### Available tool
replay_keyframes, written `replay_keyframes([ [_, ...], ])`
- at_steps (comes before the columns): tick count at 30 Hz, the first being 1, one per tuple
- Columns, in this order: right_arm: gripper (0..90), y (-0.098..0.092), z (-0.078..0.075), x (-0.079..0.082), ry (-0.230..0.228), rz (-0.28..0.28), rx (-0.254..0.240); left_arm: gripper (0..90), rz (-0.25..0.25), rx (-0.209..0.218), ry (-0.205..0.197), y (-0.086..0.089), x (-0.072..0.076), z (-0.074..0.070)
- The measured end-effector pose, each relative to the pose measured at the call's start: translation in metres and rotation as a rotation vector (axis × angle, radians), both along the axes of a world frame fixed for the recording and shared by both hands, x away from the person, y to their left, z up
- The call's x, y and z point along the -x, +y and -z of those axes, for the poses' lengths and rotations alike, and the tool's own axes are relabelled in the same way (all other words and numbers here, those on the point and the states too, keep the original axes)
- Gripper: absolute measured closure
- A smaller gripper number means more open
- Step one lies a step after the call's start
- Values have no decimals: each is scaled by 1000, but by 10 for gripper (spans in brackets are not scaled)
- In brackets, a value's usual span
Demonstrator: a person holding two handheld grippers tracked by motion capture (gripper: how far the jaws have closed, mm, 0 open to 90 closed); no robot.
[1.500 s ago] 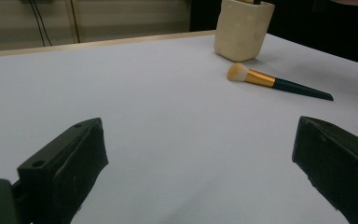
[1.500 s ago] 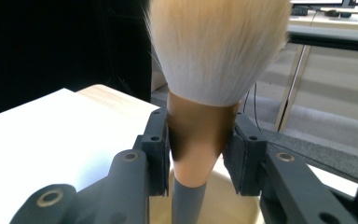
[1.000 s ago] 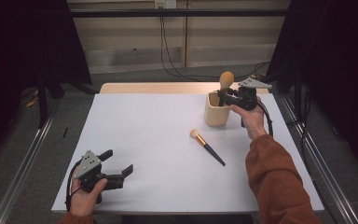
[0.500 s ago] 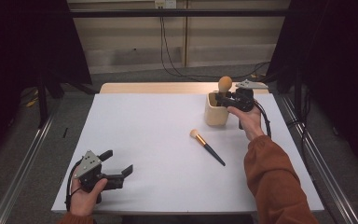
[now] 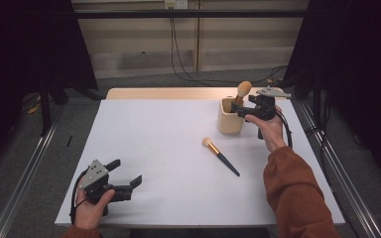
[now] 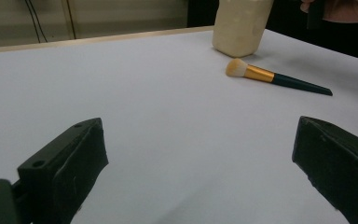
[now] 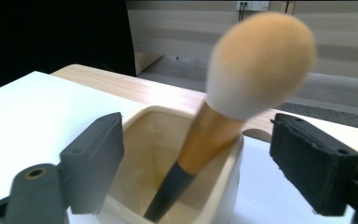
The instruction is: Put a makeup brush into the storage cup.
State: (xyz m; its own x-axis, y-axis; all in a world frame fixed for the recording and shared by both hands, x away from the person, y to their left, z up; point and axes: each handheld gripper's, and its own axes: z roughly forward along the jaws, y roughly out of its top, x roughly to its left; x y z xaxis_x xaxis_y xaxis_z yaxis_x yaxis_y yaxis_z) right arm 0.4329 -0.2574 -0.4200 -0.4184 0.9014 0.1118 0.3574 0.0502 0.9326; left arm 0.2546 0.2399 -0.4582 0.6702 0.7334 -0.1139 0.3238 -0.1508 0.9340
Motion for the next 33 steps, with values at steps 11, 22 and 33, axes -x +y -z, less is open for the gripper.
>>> replay_keyframes([
  [11,87,-8,-4,26,-36,-29,-21,28,-3,-15,-8,0,-1,-1],
  [22,0,-13,0,53,-47,-71,-60,28,-8,-2,-7,1,0,-2],
  [33,34,-19,9,88,-59,-49,-57,28,-12,5,-9,1,1,-2],
])
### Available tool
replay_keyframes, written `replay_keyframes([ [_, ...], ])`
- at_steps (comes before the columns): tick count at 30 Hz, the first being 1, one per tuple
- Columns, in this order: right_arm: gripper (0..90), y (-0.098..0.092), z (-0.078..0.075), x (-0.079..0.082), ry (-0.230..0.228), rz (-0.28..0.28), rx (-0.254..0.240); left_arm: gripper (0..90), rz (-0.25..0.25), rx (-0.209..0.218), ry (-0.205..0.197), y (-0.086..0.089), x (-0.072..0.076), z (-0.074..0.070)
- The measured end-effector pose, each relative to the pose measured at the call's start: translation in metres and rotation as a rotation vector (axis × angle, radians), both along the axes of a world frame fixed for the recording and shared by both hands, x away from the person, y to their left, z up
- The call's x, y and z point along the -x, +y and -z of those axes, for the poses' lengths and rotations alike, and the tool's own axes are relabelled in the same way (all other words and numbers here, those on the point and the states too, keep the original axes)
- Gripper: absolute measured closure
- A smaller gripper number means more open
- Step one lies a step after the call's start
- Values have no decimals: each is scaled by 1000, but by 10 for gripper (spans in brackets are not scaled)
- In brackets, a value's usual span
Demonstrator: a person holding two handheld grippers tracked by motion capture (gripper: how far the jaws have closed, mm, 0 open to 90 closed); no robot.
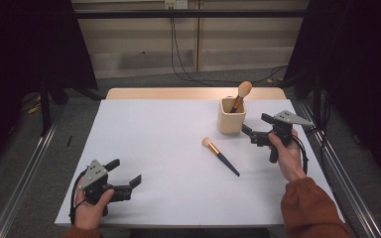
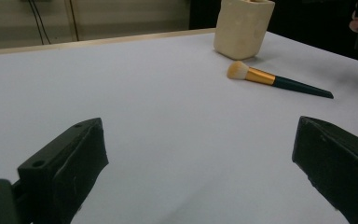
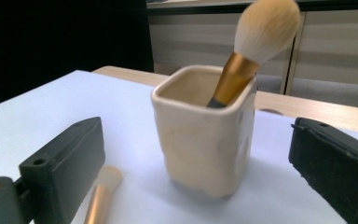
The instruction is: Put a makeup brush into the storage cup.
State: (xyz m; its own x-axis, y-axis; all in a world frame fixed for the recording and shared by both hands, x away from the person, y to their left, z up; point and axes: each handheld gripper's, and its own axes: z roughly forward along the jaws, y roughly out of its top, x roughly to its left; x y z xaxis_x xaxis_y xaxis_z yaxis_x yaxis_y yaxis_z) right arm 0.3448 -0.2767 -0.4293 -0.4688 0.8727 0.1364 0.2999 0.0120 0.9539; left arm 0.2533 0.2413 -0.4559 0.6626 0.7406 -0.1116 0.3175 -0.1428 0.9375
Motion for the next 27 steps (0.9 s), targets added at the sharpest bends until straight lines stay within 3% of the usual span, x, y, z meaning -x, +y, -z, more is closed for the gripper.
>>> replay_keyframes([
  [5,28,-3,5,19,1,0,1,28,-14,4,-10,4,0,0],
  [10,26,-5,3,35,-14,-11,27,28,-20,8,-10,5,0,0],
  [16,20,-10,0,53,-33,5,23,27,-17,21,-9,7,5,-1],
  [27,28,-20,20,90,-20,55,18,26,-30,18,-25,9,10,-2],
])
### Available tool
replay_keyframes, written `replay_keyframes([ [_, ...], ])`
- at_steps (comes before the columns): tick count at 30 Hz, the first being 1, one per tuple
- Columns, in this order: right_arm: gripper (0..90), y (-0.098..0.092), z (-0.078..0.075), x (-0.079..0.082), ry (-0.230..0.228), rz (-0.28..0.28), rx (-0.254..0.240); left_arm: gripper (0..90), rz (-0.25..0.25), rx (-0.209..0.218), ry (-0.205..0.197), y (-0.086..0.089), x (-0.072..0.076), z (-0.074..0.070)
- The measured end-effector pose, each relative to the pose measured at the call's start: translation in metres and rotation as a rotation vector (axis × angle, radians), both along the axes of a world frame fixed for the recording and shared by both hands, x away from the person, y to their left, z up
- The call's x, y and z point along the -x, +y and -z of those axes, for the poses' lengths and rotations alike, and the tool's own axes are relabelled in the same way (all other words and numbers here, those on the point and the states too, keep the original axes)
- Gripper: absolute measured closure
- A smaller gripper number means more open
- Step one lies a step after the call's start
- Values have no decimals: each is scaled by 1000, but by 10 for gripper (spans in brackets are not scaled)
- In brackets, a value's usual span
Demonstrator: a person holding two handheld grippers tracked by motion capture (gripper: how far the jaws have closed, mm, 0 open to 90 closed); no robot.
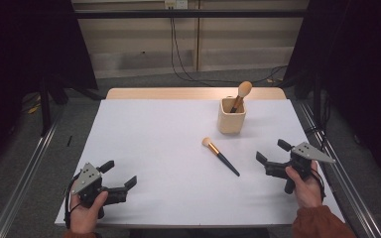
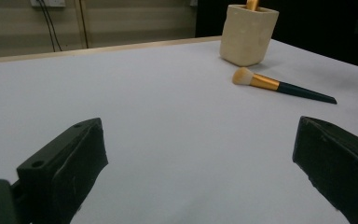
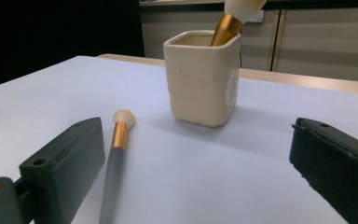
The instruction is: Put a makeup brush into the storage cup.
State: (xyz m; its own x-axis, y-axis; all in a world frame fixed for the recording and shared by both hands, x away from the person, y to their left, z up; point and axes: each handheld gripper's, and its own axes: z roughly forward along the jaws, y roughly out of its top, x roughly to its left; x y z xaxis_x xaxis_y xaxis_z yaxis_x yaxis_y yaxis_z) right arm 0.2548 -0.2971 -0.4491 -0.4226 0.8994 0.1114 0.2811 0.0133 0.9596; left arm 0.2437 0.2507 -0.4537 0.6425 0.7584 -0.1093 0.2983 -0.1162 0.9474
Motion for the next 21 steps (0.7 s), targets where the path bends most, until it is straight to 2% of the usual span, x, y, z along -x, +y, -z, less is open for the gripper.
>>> replay_keyframes([
  [5,23,-2,5,20,10,12,11,25,-12,3,-6,0,4,-2],
  [11,21,-7,6,41,15,26,-21,25,-23,7,-11,1,6,-2],
  [12,20,-9,7,44,16,22,-14,25,-29,11,-11,1,6,-2],
  [16,27,-14,11,48,28,26,-20,25,-31,8,-13,2,7,-2],
  [21,26,-13,10,50,17,21,-32,23,-34,4,-13,2,5,-1],
])
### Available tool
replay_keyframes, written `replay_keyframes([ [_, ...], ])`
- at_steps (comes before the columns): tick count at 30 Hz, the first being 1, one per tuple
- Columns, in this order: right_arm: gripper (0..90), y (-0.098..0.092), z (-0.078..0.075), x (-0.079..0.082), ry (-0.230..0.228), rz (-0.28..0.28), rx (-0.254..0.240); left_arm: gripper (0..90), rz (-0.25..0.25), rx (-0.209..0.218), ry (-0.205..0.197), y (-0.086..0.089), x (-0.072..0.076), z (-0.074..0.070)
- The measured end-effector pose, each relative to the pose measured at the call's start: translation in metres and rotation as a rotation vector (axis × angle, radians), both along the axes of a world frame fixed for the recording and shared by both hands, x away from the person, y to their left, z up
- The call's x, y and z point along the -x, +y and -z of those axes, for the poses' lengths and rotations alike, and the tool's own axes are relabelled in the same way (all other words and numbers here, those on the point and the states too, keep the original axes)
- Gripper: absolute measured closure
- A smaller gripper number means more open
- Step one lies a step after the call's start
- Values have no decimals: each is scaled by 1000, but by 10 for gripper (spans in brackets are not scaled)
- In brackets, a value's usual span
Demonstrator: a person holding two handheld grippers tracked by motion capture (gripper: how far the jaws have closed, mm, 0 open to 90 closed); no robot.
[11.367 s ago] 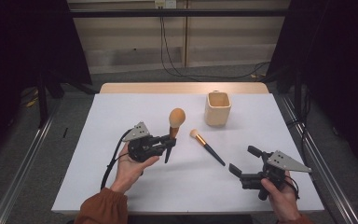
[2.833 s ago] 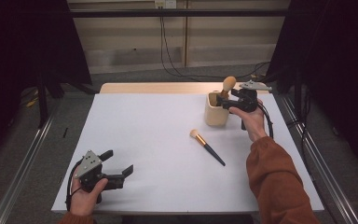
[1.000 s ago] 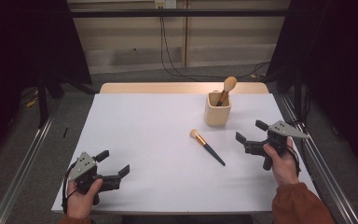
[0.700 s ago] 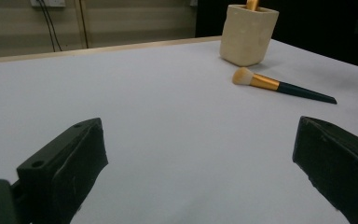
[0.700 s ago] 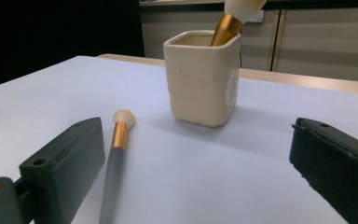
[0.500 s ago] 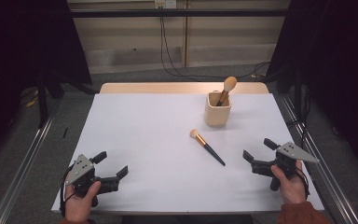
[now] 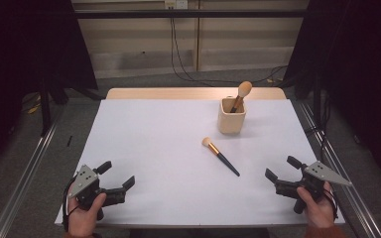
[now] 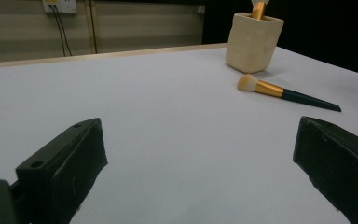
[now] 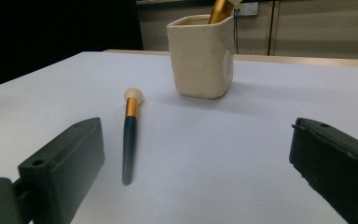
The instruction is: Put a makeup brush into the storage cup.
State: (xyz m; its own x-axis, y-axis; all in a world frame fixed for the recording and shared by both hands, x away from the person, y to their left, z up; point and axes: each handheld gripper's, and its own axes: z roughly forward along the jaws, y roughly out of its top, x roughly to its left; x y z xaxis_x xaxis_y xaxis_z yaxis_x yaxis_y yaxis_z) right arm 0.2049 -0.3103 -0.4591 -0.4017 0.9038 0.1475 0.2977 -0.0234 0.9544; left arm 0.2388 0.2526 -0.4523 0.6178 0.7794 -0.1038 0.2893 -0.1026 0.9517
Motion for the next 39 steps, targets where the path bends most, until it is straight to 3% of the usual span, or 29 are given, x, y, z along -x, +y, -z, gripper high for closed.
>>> replay_keyframes([
  [11,28,6,-1,-5,13,-6,-9,23,-6,4,5,3,-1,2],
  [25,17,25,-5,-21,8,-96,-4,23,-3,-1,-3,1,0,0],
  [39,20,45,-16,-61,2,-142,7,23,-10,5,-5,1,-2,1],
])
